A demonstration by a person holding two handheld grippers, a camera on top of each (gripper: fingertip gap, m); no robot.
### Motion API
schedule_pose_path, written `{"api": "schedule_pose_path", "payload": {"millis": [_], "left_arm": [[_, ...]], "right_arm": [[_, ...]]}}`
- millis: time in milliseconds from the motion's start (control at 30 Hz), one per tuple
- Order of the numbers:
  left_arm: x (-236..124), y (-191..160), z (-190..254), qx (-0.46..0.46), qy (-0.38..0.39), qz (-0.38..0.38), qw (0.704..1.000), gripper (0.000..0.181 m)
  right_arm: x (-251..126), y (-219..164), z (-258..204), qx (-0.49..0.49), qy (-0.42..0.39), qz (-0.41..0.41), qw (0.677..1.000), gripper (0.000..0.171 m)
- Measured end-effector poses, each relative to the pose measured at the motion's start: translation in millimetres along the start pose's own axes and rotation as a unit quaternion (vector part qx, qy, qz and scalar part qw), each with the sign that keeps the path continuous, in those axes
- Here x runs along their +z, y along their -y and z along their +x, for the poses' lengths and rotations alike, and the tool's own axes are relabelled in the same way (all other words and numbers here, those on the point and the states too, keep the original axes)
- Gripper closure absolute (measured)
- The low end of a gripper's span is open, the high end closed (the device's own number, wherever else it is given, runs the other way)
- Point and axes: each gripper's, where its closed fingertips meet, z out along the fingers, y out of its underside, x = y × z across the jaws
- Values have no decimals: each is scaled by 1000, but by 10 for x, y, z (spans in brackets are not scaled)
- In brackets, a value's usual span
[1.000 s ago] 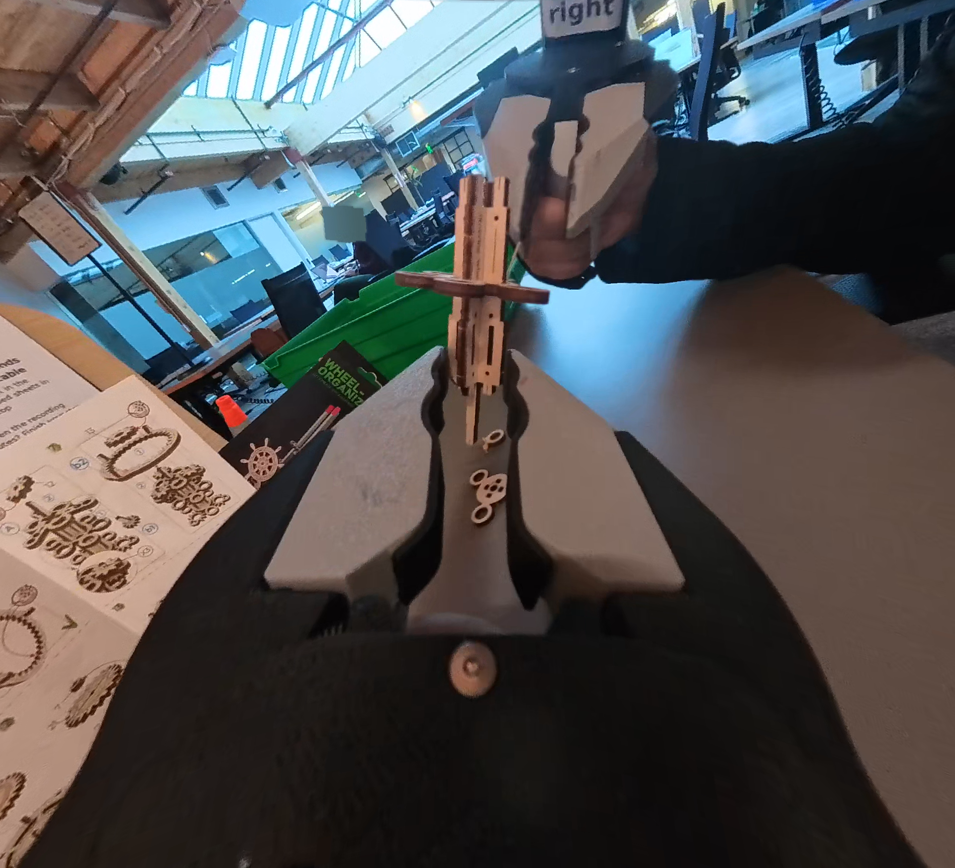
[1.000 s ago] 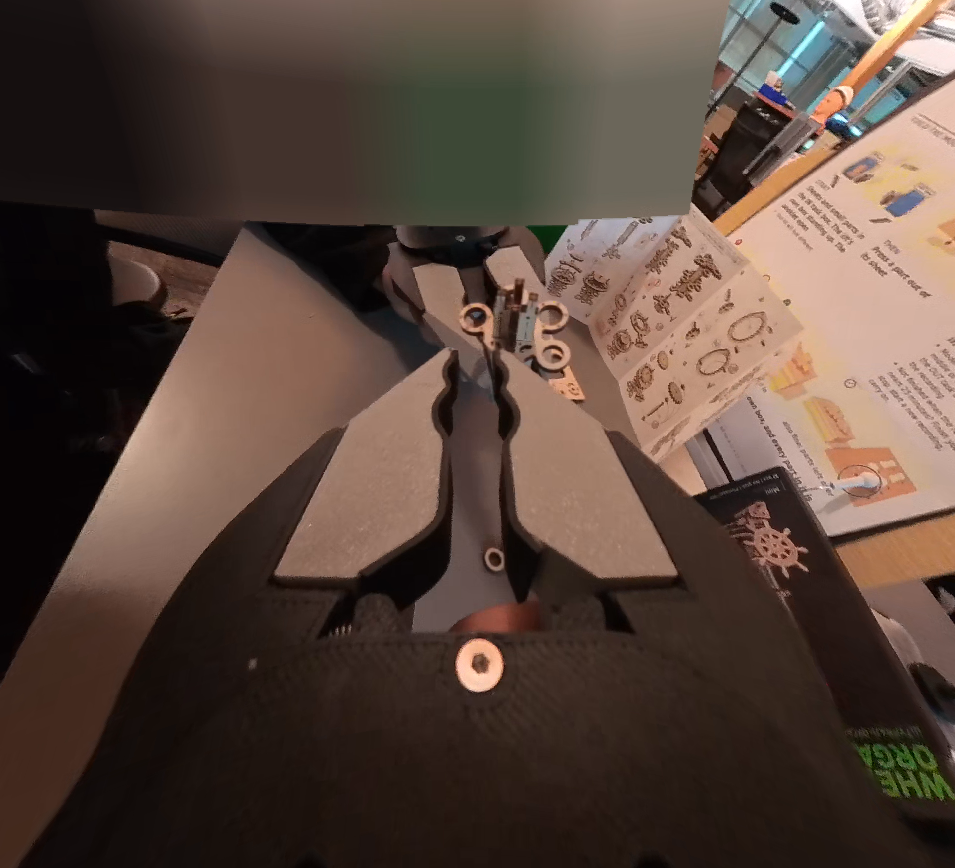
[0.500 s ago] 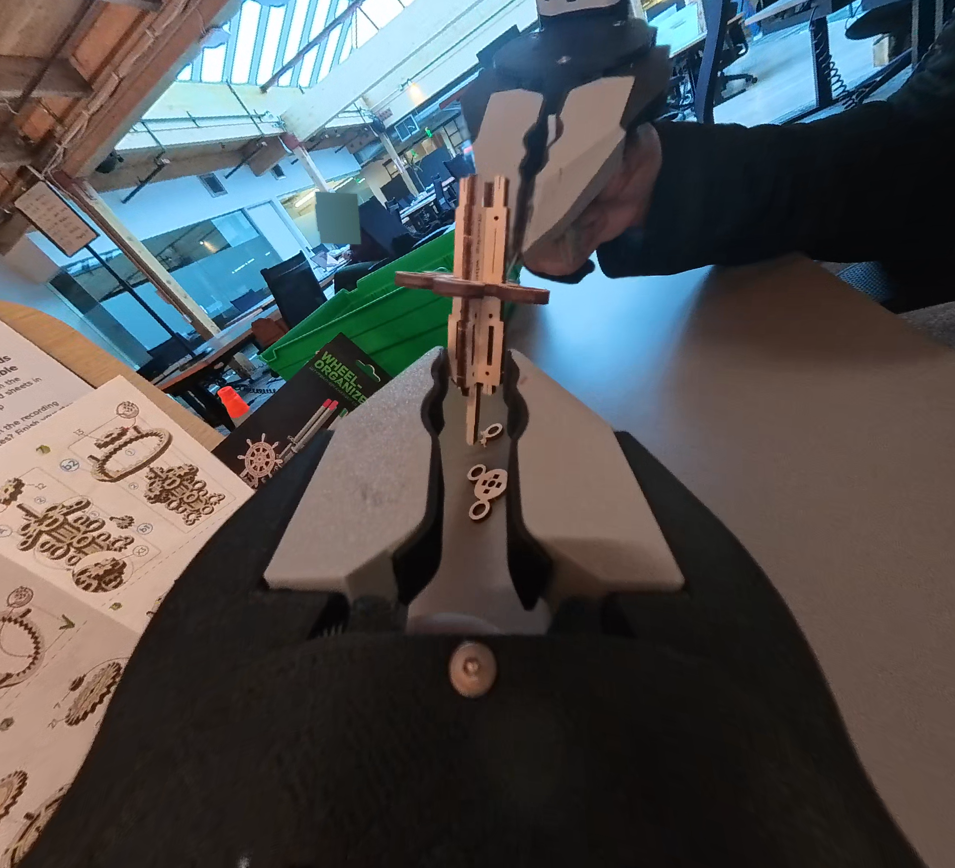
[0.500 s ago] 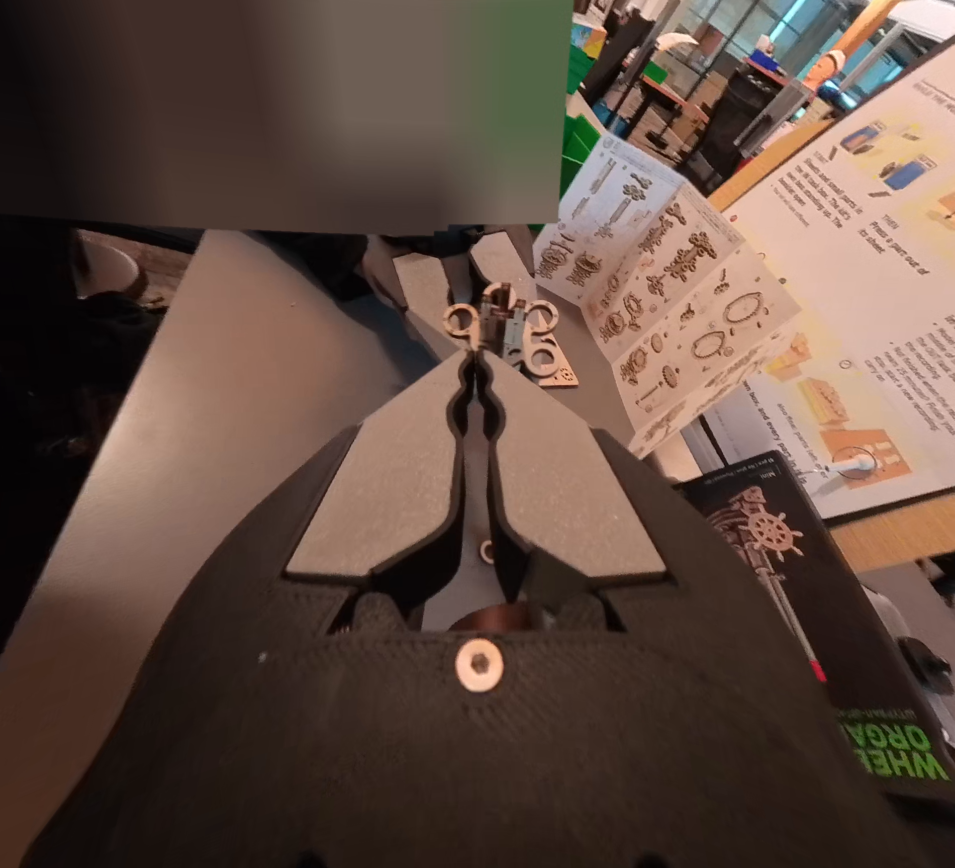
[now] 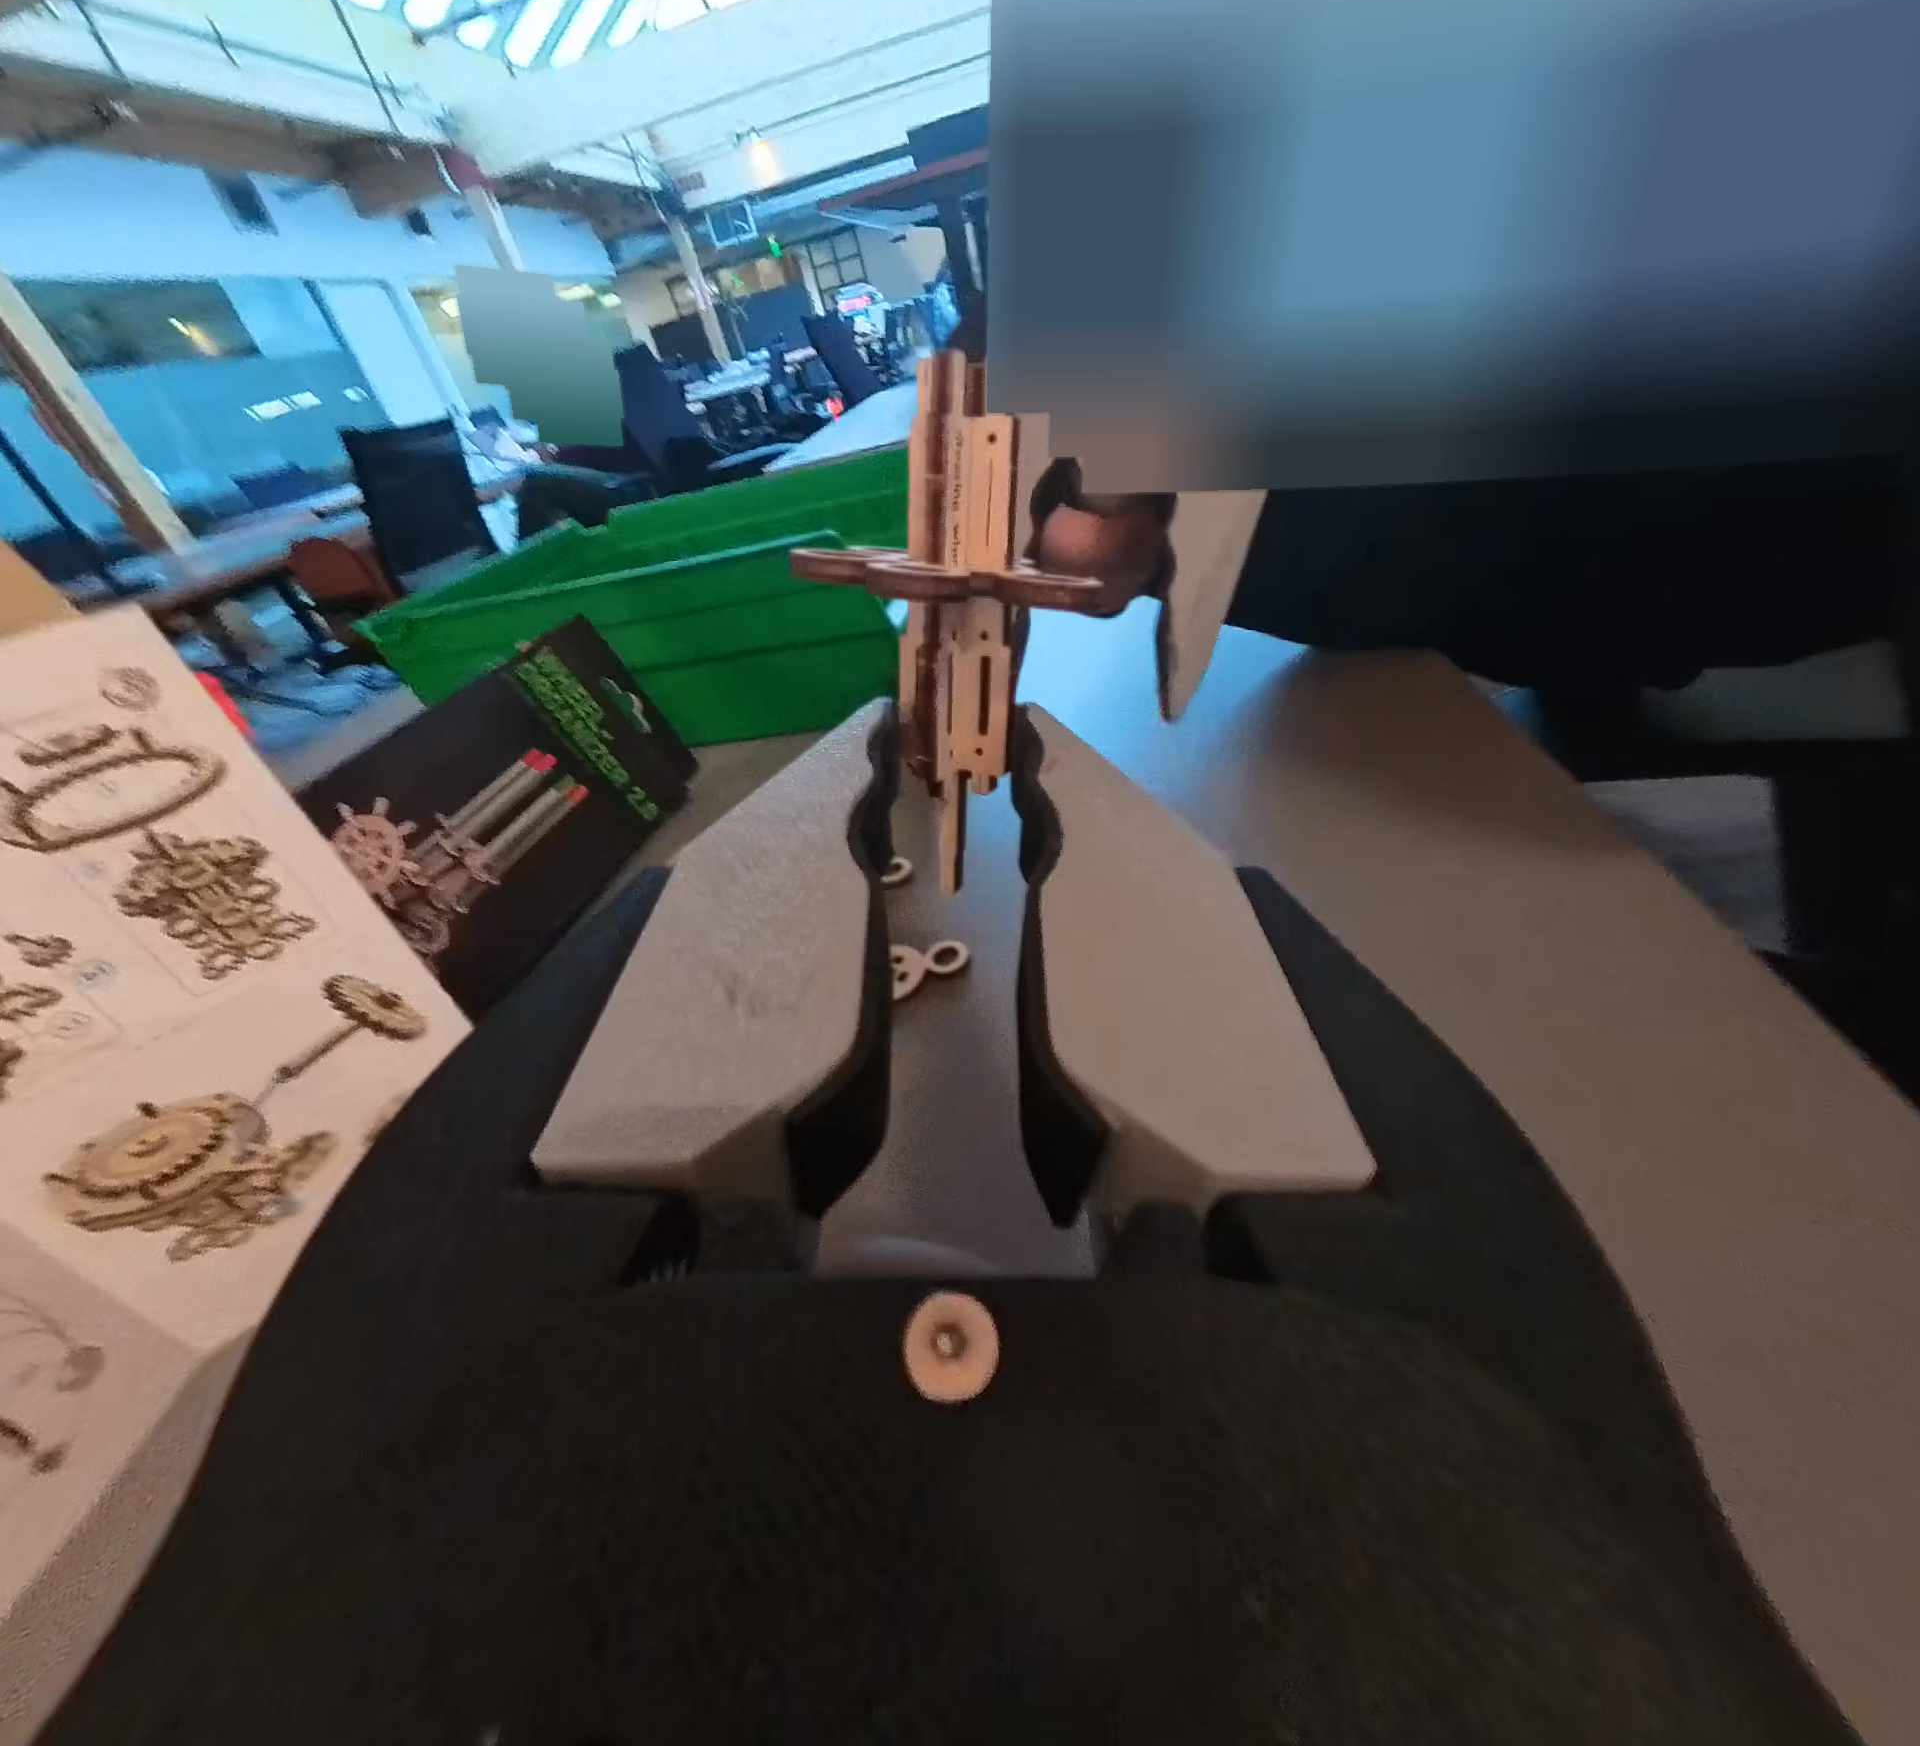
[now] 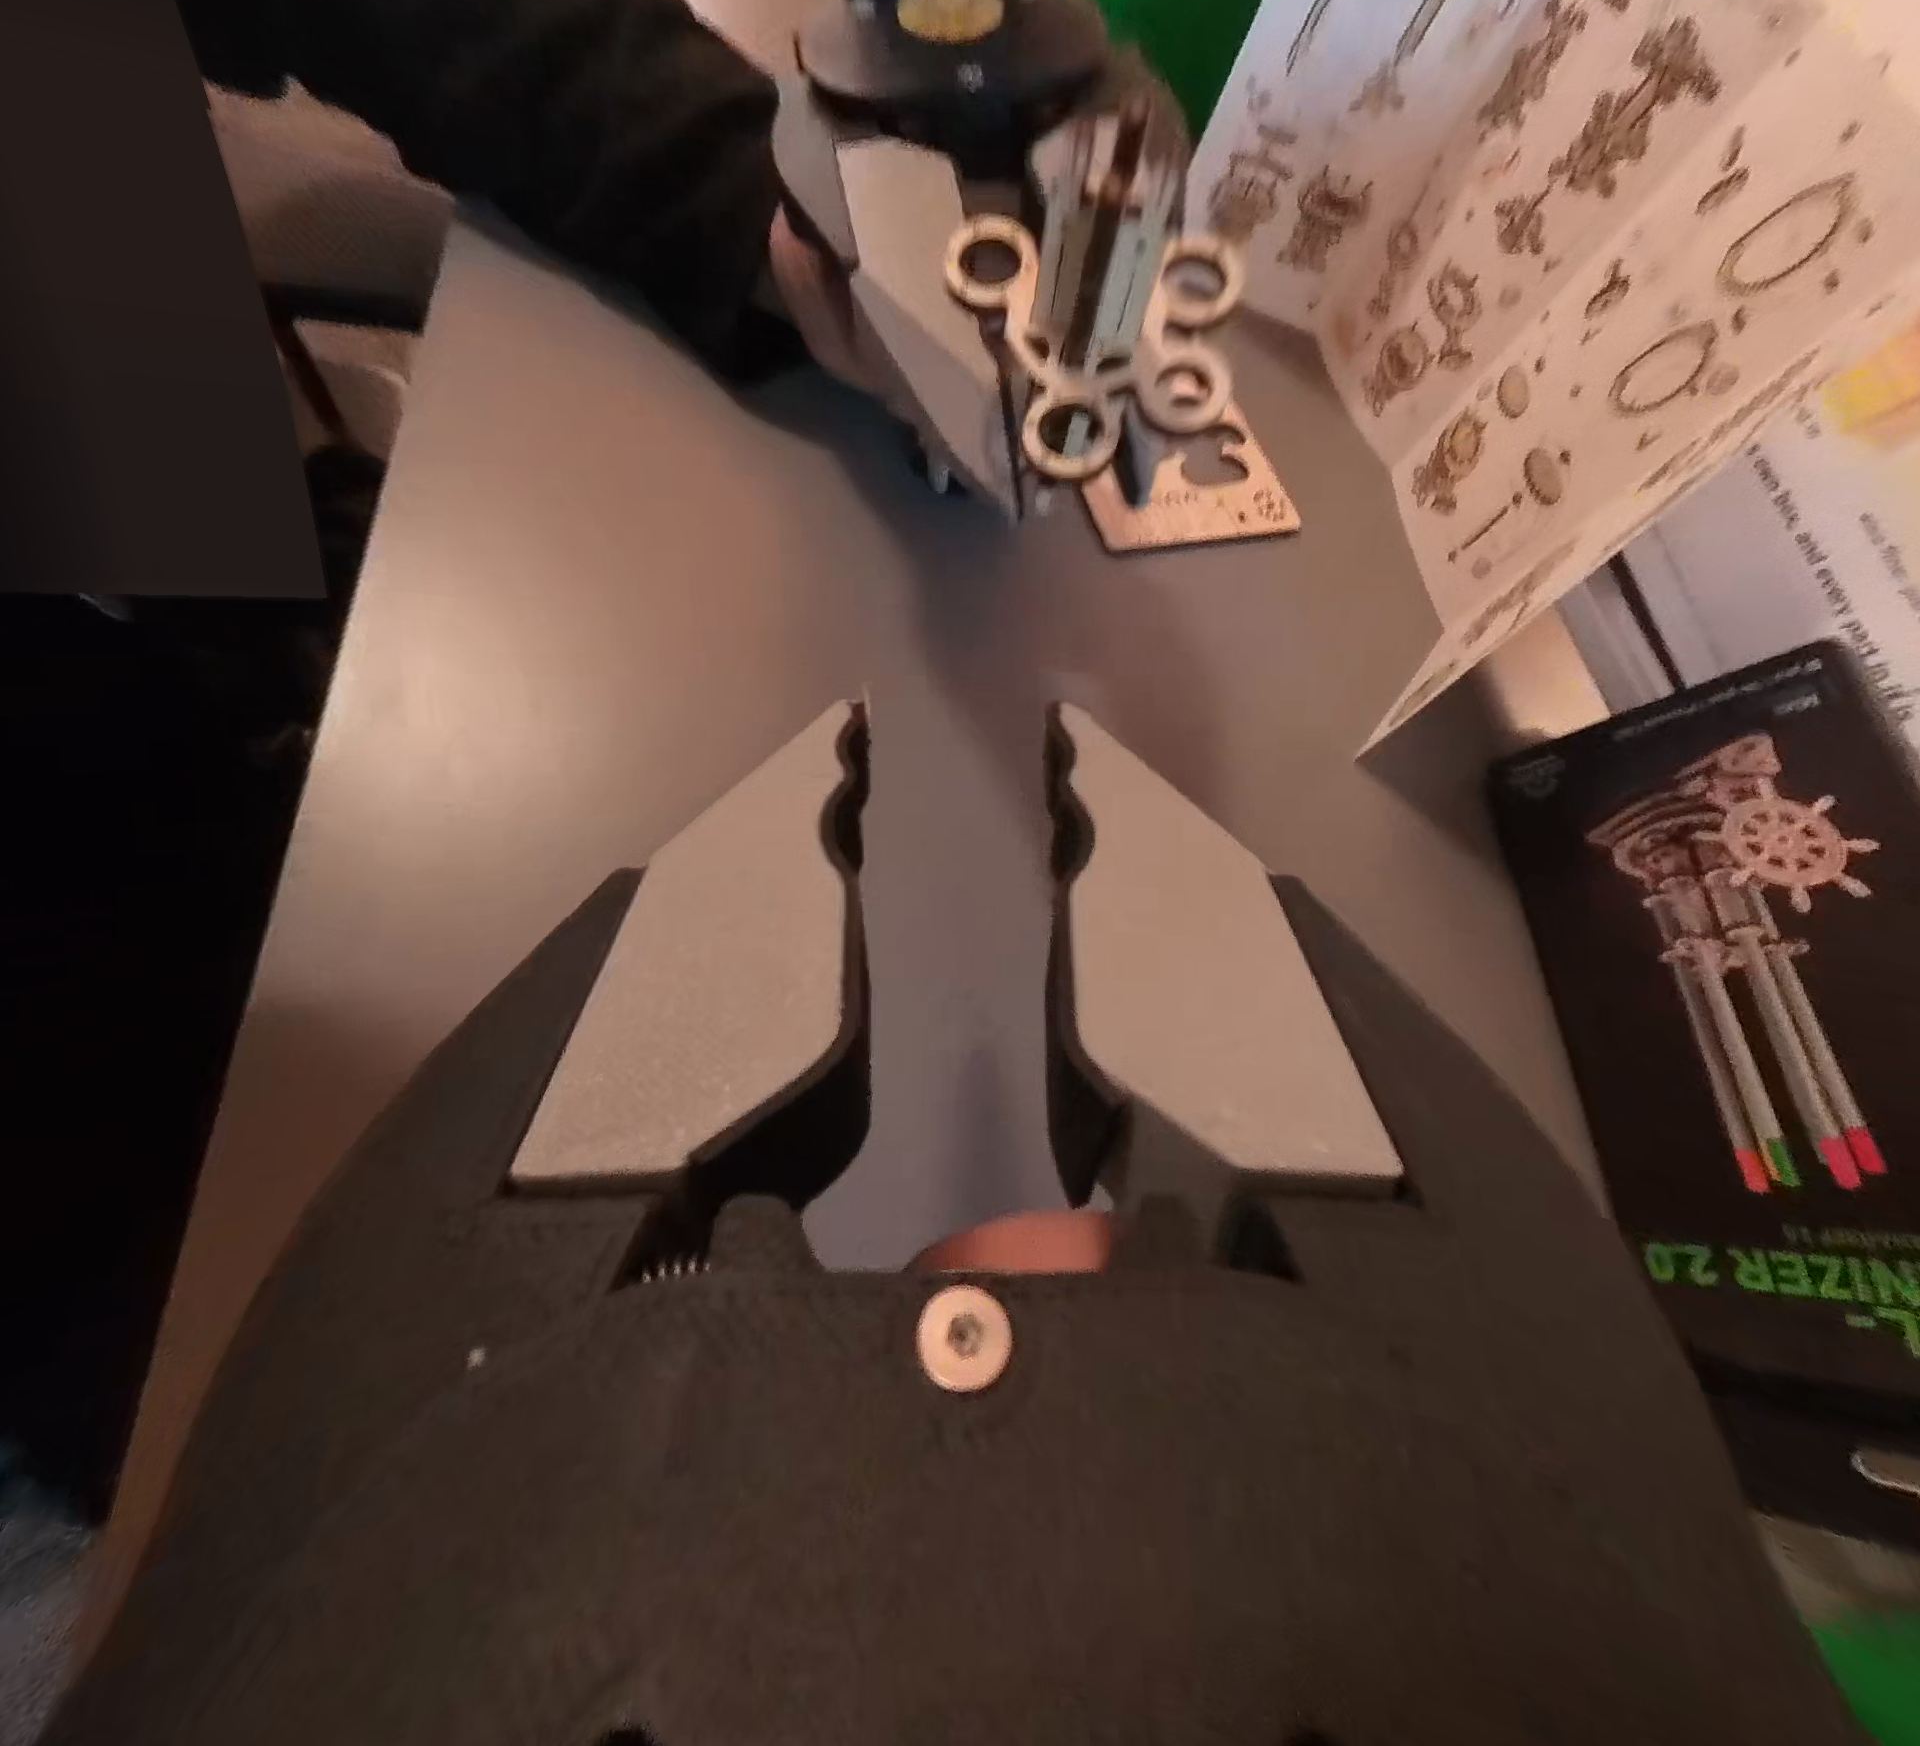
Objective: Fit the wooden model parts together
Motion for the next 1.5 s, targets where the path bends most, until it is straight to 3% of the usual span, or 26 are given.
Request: {"api": "schedule_pose_path", "payload": {"millis": [133, 267, 400, 500, 567, 633, 700, 833, 967, 1133, 1200, 1267, 1400, 1500], "left_arm": [[4, -32, 35, -73, -36, -14, 997, 164], [-4, -31, 26, -95, -43, -13, 994, 164], [2, -39, 64, -96, -53, -18, 994, 164], [1, -36, 61, -105, -55, -16, 993, 164], [-2, -34, 50, -107, -53, -14, 993, 164], [0, -37, 49, -106, -52, -15, 993, 164], [5, -44, 51, -110, -53, -19, 992, 164], [20, -90, 60, -132, -62, -37, 989, 164], [45, -282, 200, -157, -101, -116, 975, 164], [6, -488, 229, -70, -85, -187, 976, 164], [-18, -545, 196, -10, -67, -204, 977, 164], [-28, -578, 116, 58, -33, -213, 975, 164], [-39, -636, -94, 212, 50, -242, 946, 163], [-26, -639, -165, 267, 84, -254, 926, 163]], "right_arm": [[-115, 137, 64, 15, -11, 43, 999, 160], [-57, -73, 92, 36, -6, -9, 999, 146], [-47, 30, 150, 42, -25, 16, 999, 147], [-33, -61, 135, 35, -17, -5, 999, 171], [0, -134, 7, 20, 19, -22, 999, 171], [13, -139, 103, 15, -12, -27, 999, 171], [-22, -22, 179, 28, -30, 7, 999, 164], [-155, 263, 190, -18, -59, 87, 994, 168], [-190, 351, 140, -46, -66, 100, 992, 164], [7, 257, 10, -111, -71, 46, 990, 164], [77, 209, 62, -114, -94, 24, 989, 146], [146, 176, 35, -107, -87, 16, 990, 143], [183, 145, 180, -61, -116, 10, 991, 148], [209, 149, 208, -12, -105, 25, 994, 150]]}}
